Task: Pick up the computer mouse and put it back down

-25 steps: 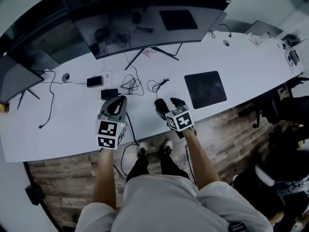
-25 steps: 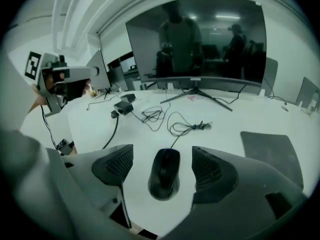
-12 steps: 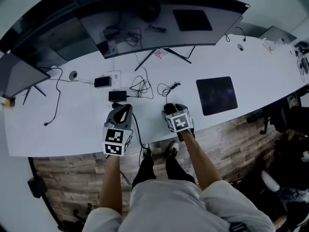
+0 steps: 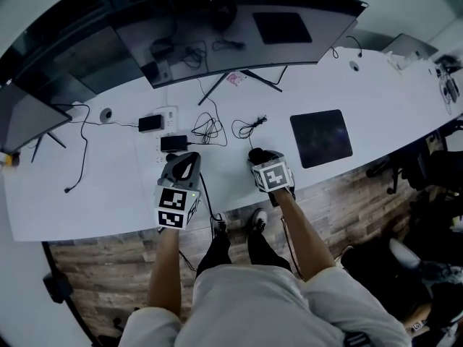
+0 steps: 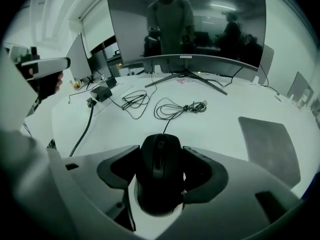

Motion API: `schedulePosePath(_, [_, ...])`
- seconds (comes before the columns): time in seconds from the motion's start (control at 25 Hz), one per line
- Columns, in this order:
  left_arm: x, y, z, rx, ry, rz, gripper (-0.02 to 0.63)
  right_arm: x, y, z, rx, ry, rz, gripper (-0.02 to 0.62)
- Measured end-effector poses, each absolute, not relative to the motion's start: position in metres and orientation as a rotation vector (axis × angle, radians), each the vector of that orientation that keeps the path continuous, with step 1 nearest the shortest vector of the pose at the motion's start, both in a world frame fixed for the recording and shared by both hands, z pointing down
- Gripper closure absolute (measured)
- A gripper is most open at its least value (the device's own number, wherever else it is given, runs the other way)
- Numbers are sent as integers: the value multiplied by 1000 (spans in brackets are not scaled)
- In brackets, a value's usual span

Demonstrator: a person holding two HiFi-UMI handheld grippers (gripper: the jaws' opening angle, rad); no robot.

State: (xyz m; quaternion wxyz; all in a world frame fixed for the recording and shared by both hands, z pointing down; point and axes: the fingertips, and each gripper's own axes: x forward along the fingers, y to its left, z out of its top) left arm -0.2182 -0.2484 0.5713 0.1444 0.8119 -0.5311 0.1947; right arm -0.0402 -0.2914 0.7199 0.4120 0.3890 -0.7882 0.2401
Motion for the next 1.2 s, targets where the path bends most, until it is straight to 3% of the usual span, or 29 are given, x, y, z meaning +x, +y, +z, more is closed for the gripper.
schedulePosePath(0.36, [-207,-272,529,2469,-1481,487,588,-23,-325,615,1170,-2096,495,318])
schedulePosePath(0.76, [-139,-309,468,2663,-1326,341,588,41,-330,494,1312,-2208,408,318])
schedulePosePath(1.2, [-21,-353,480,2710,-1219,432,588,160,-373,529,1344,-2161,501,318])
